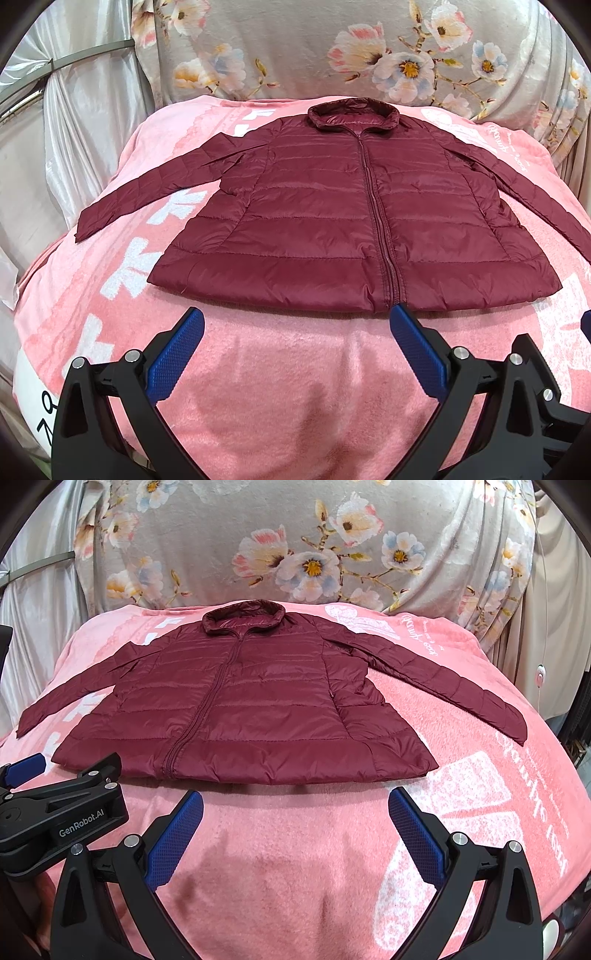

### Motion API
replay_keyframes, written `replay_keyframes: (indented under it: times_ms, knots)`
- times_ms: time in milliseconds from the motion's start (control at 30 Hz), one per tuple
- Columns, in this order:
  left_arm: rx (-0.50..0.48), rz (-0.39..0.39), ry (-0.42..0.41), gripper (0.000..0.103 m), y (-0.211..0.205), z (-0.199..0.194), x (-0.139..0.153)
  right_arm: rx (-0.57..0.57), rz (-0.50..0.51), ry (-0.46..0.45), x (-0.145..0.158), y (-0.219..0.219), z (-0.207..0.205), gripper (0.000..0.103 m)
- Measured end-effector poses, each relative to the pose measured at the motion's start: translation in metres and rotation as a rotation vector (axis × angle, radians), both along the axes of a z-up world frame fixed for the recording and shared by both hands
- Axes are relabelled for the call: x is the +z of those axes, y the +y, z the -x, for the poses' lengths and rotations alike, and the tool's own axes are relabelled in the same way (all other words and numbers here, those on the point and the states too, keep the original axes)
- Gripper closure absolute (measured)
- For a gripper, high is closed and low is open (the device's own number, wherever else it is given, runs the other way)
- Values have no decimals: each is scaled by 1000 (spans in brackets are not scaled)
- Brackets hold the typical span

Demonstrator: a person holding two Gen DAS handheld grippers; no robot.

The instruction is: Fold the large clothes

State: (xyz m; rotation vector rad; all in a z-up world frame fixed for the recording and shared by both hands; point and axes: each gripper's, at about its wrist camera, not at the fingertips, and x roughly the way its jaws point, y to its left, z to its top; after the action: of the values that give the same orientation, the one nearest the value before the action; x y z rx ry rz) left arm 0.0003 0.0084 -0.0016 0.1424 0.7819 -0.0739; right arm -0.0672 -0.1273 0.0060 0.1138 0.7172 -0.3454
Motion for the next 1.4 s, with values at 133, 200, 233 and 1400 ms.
replay_keyframes:
  times_ms: [133, 200, 233, 1400]
  knots:
    - [-1, 0, 0, 5, 0, 0, 0, 0, -1, 1, 0, 0, 0, 5]
    - [1, 0, -1, 5, 0, 0, 0, 1, -1, 0, -1, 0, 0, 5]
    - [0, 0, -1, 5, 0, 0, 0, 0, -1, 0, 0, 0, 0, 5]
    - [1, 2, -6, 5, 3, 1, 1, -1, -10, -5, -3, -2, 3, 5]
